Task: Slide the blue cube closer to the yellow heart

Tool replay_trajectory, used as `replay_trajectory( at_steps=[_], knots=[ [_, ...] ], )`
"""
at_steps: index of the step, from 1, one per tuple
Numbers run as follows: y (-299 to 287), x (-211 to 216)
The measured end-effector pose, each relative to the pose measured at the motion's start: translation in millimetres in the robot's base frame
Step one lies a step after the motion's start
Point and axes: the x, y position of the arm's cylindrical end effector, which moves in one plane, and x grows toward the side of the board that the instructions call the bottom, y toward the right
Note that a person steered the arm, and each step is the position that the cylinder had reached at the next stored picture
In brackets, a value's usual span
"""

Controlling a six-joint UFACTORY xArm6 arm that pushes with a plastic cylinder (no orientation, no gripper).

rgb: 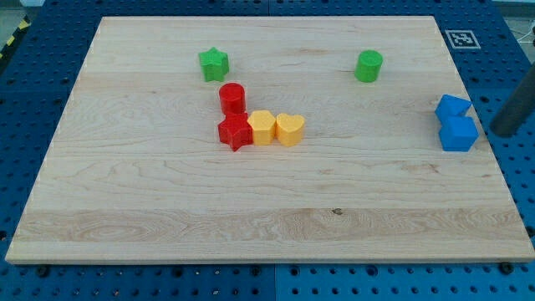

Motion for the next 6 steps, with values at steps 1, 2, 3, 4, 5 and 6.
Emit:
replay_trajectory(
  at_steps=[1, 2, 3, 4, 5, 6],
  knots=[
    [-39.8, 12.3],
    [-81.1, 10.9],
    [-115.6, -3.8],
    [-147.0, -20.8],
    [-170.5, -33.9],
    [-187.5, -39.5]
  ],
)
